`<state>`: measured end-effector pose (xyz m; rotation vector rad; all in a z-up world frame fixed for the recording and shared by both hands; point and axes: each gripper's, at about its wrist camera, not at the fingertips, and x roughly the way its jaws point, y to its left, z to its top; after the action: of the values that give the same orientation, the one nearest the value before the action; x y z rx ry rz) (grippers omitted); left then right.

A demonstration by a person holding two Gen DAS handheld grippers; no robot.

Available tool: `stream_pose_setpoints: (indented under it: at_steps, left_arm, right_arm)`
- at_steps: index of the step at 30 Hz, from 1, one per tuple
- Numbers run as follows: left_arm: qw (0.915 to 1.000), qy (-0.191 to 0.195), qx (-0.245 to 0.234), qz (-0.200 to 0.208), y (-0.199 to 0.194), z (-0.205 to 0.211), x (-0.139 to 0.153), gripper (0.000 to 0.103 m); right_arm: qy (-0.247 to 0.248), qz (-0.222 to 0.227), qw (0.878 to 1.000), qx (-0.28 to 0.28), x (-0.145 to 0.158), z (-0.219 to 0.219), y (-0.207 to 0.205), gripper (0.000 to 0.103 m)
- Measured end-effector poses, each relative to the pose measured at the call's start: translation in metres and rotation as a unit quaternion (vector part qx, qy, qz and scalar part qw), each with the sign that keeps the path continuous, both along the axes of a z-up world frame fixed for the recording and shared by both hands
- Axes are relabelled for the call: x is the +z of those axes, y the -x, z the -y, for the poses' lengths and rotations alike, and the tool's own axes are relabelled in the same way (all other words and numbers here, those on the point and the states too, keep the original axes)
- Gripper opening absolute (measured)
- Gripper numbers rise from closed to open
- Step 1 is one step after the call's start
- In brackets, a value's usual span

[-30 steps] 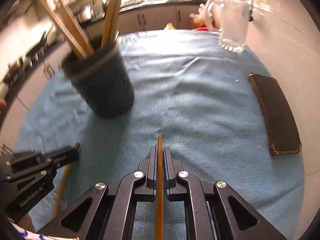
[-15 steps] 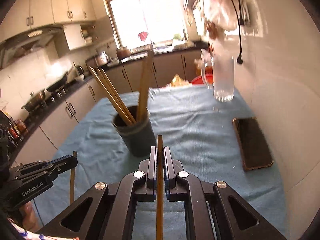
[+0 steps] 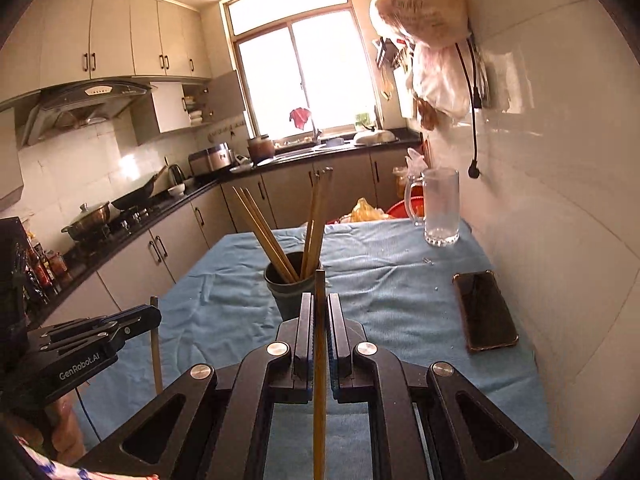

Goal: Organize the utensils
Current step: 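Lift both held chopsticks upright and raise them toward the black holder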

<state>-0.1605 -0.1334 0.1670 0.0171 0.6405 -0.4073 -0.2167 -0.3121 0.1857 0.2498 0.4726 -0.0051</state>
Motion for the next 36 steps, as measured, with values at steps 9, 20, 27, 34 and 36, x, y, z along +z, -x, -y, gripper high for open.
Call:
stream_pose_setpoints:
  at_steps: [9, 20, 27, 34, 36]
  left_arm:
    - [0.9997, 0.007, 0.012, 0.022, 0.008, -0.009, 0.016, 0.007]
    - [0.9988, 0.001, 0.022, 0.043, 0.002, -0.011, 0.029, 0.007]
    - [0.9978, -0.009, 0.022, 0.061, 0.002, -0.006, 0.036, 0.007]
    - [0.9975, -0.013, 0.019, 0.067, 0.002, -0.004, 0.041, 0.007]
    - [0.9974, -0.013, 0.018, 0.068, 0.002, -0.004, 0.042, 0.007]
  right_arm:
    - [0.011, 0.026, 1.0, 0.0, 0.018, -0.003, 0.01, 0.006]
    - [0.021, 0.043, 0.999, 0.009, 0.031, -0.012, 0.007, 0.006]
    - [0.023, 0.046, 0.999, 0.015, 0.034, -0.015, 0.003, 0.006]
    - [0.024, 0.048, 0.998, 0.019, 0.038, -0.016, 0.0, 0.006]
    - [0.026, 0.049, 0.998, 0.019, 0.039, -0.016, 0.0, 0.006]
